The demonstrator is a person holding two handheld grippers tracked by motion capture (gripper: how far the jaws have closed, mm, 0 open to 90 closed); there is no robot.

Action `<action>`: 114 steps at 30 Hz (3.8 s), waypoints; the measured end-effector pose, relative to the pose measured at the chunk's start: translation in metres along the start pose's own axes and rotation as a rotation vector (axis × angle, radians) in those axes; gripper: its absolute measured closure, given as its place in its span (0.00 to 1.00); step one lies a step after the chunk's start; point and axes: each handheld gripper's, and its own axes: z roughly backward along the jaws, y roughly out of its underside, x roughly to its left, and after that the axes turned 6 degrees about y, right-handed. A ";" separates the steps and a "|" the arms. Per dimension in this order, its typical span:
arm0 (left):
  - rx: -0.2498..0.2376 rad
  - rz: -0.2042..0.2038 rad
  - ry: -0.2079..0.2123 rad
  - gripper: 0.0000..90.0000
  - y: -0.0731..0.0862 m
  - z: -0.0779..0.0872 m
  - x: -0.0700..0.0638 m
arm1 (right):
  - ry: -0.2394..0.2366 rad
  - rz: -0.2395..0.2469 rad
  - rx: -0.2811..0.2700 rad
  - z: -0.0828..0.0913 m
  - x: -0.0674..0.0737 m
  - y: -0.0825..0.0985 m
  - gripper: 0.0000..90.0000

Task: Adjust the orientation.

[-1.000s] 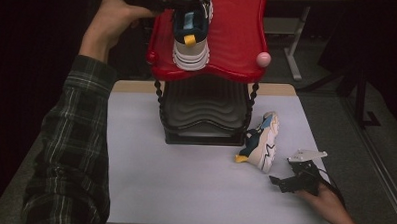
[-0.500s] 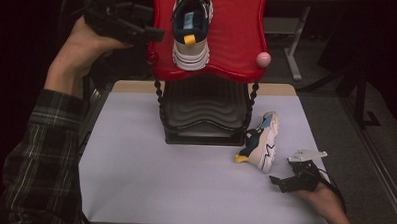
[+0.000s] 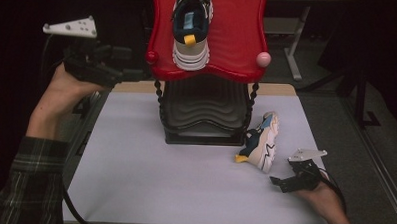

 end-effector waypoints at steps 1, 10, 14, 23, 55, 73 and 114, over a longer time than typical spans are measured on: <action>0.006 0.005 -0.009 0.17 0.007 0.000 -0.002 | -0.012 -0.017 0.006 0.001 0.000 -0.001 0.05; 0.053 0.071 -0.038 0.17 0.085 -0.011 -0.018 | -0.044 -0.040 -0.028 0.021 -0.002 -0.004 0.15; 0.076 0.087 -0.062 0.17 0.114 -0.018 -0.025 | -0.047 -0.053 -0.053 0.028 -0.003 -0.006 0.17; 0.131 0.178 -0.051 0.17 0.194 -0.046 -0.043 | -0.090 -0.087 -0.146 0.049 -0.012 -0.018 0.43; 0.333 0.147 -0.091 0.14 0.275 -0.100 -0.046 | -0.111 -0.053 -0.164 0.034 -0.019 -0.069 1.00; 0.333 0.149 -0.093 0.14 0.275 -0.100 -0.046 | -0.037 -0.144 -0.116 0.053 -0.050 -0.022 1.00; 0.332 0.152 -0.090 0.14 0.275 -0.100 -0.046 | -0.034 -0.155 -0.044 0.001 -0.058 -0.026 1.00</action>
